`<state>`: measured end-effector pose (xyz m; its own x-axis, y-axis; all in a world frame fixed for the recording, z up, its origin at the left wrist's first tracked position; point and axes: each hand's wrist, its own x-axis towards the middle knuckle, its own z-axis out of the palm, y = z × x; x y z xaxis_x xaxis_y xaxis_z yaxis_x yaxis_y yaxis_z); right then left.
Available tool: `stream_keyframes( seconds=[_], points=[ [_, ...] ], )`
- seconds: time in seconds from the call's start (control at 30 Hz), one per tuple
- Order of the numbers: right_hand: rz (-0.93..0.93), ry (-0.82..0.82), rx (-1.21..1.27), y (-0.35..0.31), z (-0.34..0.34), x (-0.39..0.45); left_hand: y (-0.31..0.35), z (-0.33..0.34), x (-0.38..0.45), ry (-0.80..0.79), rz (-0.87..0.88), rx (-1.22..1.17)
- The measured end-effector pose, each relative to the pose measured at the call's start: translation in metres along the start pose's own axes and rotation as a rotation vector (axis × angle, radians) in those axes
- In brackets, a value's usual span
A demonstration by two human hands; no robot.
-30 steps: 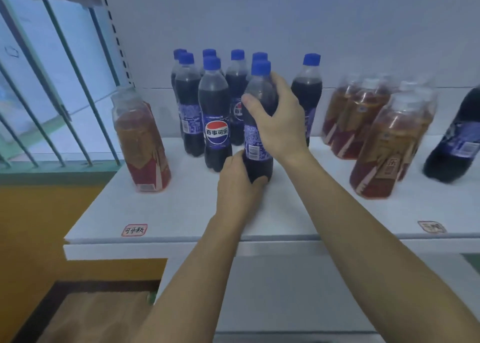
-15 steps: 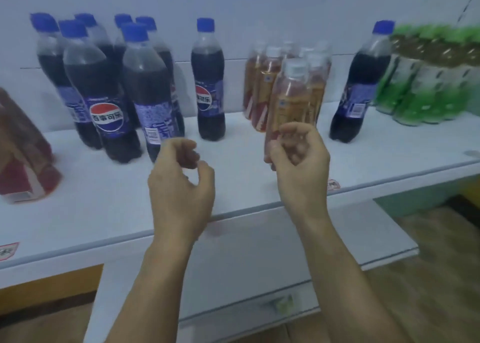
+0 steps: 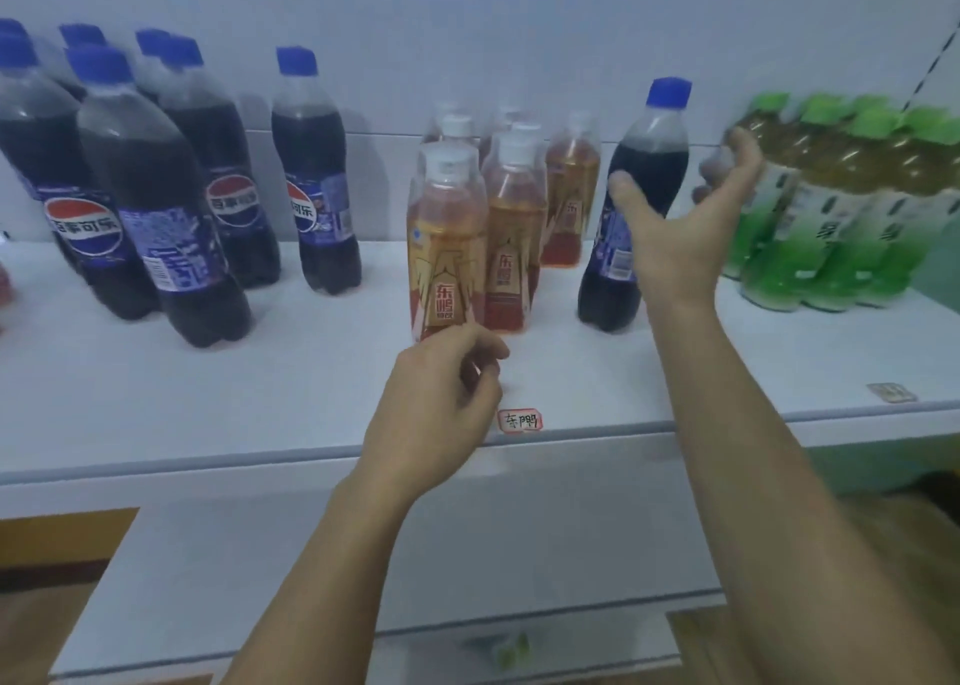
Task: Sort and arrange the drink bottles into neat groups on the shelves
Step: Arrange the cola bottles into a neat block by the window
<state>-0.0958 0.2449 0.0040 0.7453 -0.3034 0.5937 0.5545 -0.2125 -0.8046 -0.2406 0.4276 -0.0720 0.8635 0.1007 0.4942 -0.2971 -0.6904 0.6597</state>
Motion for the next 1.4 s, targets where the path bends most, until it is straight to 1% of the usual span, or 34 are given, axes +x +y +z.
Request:
stream_keyframes(
  seconds=[0.03, 0.07, 0.1, 0.13, 0.17, 0.23, 0.3, 0.37, 0.43, 0.47, 0.5, 0.6, 0.7, 0.8, 0.9, 0.97, 1.07, 1.13, 1.2, 1.27, 1.4],
  points=[
    [0.053, -0.111, -0.005, 0.005, 0.003, 0.006, 0.000, 0.000, 0.000, 0.024, -0.010, 0.006],
    [0.078, -0.189, -0.012, 0.010, 0.004, 0.009, 0.001, 0.000, 0.001, 0.043, -0.017, 0.006],
    [0.078, -0.216, -0.019, 0.013, 0.004, 0.010, 0.003, 0.002, 0.001, 0.060, -0.022, 0.003],
    [0.064, -0.208, -0.007, 0.014, 0.001, 0.008, 0.005, 0.004, 0.001, 0.078, -0.014, 0.001],
    [0.051, -0.187, 0.048, 0.012, -0.004, 0.003, 0.007, 0.006, 0.000, 0.101, 0.001, -0.001],
    [0.065, -0.177, 0.245, 0.008, -0.016, -0.011, 0.011, 0.008, -0.001, 0.173, 0.035, -0.018],
    [0.120, -0.262, 0.470, 0.000, -0.025, -0.028, 0.012, 0.007, -0.002, 0.217, 0.058, -0.065],
    [0.200, -0.356, 0.643, -0.016, -0.025, -0.049, 0.013, 0.003, -0.003, 0.155, 0.105, -0.152],
    [0.261, -0.416, 0.769, -0.033, -0.020, -0.069, 0.018, 0.001, -0.004, 0.074, 0.155, -0.226],
    [0.278, -0.439, 0.813, -0.042, -0.015, -0.079, 0.022, 0.000, -0.006, 0.067, 0.154, -0.265],
    [0.284, -0.457, 0.838, -0.050, -0.011, -0.087, 0.024, -0.001, -0.009, 0.094, 0.142, -0.305],
    [0.242, -0.483, 0.815, -0.068, 0.001, -0.104, 0.021, -0.022, -0.020, 0.209, 0.120, -0.314],
    [0.156, -0.528, 0.771, -0.082, 0.020, -0.114, 0.005, -0.062, -0.026, 0.254, 0.122, -0.235],
    [0.126, -0.504, 0.761, -0.098, 0.055, -0.133, -0.016, -0.096, -0.031, 0.297, 0.040, -0.195],
    [0.109, -0.458, 0.783, -0.115, 0.101, -0.157, -0.039, -0.122, -0.039, 0.376, -0.066, -0.204],
    [0.091, -0.459, 0.747, -0.128, 0.130, -0.170, -0.056, -0.145, -0.042, 0.423, -0.102, -0.216],
    [-0.035, -0.520, 0.649, -0.154, 0.174, -0.189, -0.081, -0.183, -0.043, 0.498, -0.146, -0.155],
    [-0.136, -0.503, 0.540, -0.171, 0.204, -0.205, -0.096, -0.205, -0.043, 0.541, -0.168, -0.121],
    [-0.165, -0.455, 0.447, -0.183, 0.232, -0.220, -0.112, -0.223, -0.042, 0.539, -0.196, -0.109],
    [-0.160, -0.414, 0.383, -0.189, 0.256, -0.231, -0.125, -0.237, -0.038, 0.487, -0.244, -0.087],
    [-0.126, -0.338, 0.356, -0.187, 0.289, -0.246, -0.145, -0.254, -0.028, 0.413, -0.288, -0.043]
  ],
)
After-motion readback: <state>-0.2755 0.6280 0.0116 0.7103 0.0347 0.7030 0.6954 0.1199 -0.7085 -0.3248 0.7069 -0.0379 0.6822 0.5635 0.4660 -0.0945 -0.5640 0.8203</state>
